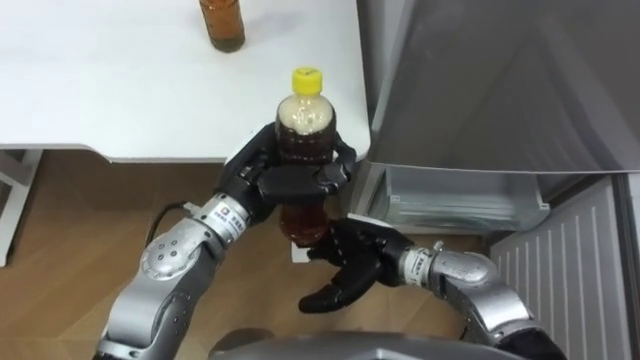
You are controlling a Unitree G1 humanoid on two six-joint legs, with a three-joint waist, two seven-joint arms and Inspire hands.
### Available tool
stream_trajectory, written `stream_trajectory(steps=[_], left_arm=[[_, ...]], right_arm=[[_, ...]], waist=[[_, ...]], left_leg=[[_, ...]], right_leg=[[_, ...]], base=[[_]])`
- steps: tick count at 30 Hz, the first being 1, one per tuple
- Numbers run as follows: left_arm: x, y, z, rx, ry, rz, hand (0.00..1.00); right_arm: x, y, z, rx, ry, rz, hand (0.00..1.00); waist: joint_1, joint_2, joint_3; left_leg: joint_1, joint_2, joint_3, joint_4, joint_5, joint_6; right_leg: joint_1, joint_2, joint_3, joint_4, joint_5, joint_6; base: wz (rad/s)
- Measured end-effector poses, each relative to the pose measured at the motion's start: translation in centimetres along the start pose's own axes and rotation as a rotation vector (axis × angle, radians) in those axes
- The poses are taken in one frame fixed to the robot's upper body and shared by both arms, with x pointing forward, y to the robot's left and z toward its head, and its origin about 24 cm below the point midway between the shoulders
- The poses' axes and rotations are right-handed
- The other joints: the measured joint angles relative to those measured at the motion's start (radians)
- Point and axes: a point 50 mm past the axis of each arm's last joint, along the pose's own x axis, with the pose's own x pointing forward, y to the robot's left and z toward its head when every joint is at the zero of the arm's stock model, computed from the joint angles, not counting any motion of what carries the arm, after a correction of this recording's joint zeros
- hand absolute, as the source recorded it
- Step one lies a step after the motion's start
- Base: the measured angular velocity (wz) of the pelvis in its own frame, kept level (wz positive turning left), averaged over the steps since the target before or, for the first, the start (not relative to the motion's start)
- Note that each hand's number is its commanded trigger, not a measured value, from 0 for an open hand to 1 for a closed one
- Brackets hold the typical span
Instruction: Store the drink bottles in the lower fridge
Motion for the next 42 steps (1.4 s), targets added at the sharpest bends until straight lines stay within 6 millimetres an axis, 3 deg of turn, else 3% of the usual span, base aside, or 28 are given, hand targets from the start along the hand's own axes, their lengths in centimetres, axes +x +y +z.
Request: stream_trajectory(steps=[14,27,28,29,30,31,42], left_arm=[[0.2,-0.9,-2.8,-0.008,0.118,-0.091,1.0],[0.1,-1.0,-2.9,0.002,0.12,-0.109,1.0],[0.1,-1.0,-2.9,0.002,0.121,-0.109,1.0],[0.1,-1.0,-2.9,0.003,0.121,-0.109,1.0],[0.1,-1.0,-2.9,0.003,0.121,-0.109,1.0],[0.1,-1.0,-2.9,0.004,0.121,-0.109,1.0],[0.2,-1.3,-3.0,0.006,0.126,-0.123,1.0]], right_arm=[[0.1,0.3,0.8,0.199,-0.151,0.053,0.0],[0.3,0.8,0.6,0.248,-0.159,0.071,0.0],[0.3,0.7,0.6,0.249,-0.16,0.071,0.11],[0.3,0.8,0.6,0.249,-0.159,0.072,0.35],[0.3,0.8,0.6,0.249,-0.158,0.073,0.64],[0.3,0.8,0.6,0.249,-0.158,0.074,1.0],[0.2,0.8,0.4,0.246,-0.149,0.066,1.0]], waist=[[-0.005,0.033,-0.0009],[-0.003,0.032,-0.0011],[-0.003,0.031,-0.0013],[-0.003,0.031,-0.0014],[-0.004,0.031,-0.0016],[-0.003,0.031,-0.0016],[-0.003,0.023,0.0019]], left_leg=[[-0.001,0.002,0.006,0.0,-0.001,0.001],[0.001,0.002,0.01,0.0,-0.001,0.001],[0.001,0.002,0.01,-0.001,-0.001,0.001],[0.001,0.002,0.01,-0.001,-0.001,0.001],[0.003,0.002,0.01,-0.001,-0.001,0.001],[0.003,0.002,0.01,-0.001,-0.001,0.001],[0.002,0.003,0.01,-0.001,-0.001,0.001]], right_leg=[[0.0,-0.001,-0.002,0.016,0.0,0.0],[-0.002,0.0,0.004,0.011,-0.001,0.001],[-0.002,0.0,0.004,0.011,-0.001,0.001],[-0.002,0.0,0.004,0.011,-0.001,0.001],[-0.003,0.0,0.004,0.011,-0.001,0.001],[-0.003,0.0,0.005,0.011,-0.001,0.001],[-0.002,0.0,0.005,0.013,-0.001,0.001]], base=[[0.0],[0.0],[0.0],[0.0],[0.0],[0.0],[0.0]])
